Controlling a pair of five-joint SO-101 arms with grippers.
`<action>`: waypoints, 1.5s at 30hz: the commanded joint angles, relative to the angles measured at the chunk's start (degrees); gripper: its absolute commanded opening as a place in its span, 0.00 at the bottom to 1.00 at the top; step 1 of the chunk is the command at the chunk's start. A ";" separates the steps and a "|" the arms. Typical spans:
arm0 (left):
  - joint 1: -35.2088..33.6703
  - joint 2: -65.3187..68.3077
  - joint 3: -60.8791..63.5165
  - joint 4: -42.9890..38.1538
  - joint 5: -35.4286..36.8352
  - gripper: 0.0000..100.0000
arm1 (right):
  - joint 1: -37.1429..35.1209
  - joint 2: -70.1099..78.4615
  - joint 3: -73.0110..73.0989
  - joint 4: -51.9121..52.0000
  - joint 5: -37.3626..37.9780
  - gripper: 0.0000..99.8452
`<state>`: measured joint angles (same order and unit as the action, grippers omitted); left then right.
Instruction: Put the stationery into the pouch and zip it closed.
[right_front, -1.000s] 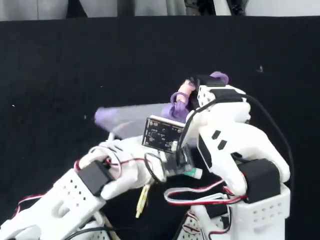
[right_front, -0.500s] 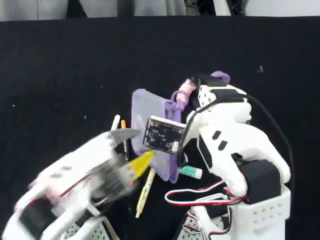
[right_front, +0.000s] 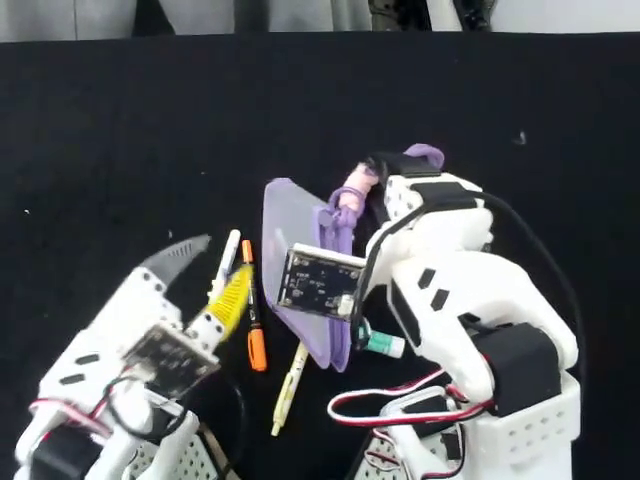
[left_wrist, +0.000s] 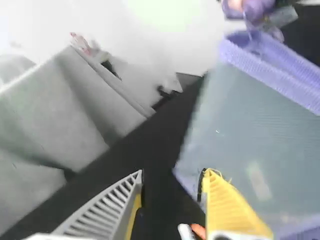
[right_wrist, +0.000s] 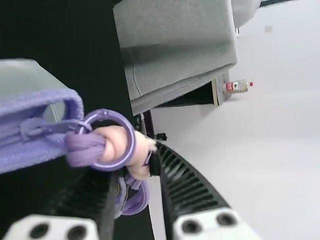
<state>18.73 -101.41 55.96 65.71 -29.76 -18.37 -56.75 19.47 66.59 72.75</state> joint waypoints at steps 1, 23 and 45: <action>10.59 -0.26 4.18 2.99 0.70 0.20 | -2.55 -1.36 -1.36 -1.58 -1.67 0.01; 29.49 20.57 22.90 -46.24 24.35 0.20 | -2.73 -1.36 -1.63 -1.67 -5.27 0.01; 32.84 15.30 5.85 -34.20 27.87 0.20 | 2.37 3.74 -1.63 -4.13 -6.42 0.01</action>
<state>48.88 -76.53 70.99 19.47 -2.07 -17.23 -54.29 19.47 64.04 66.95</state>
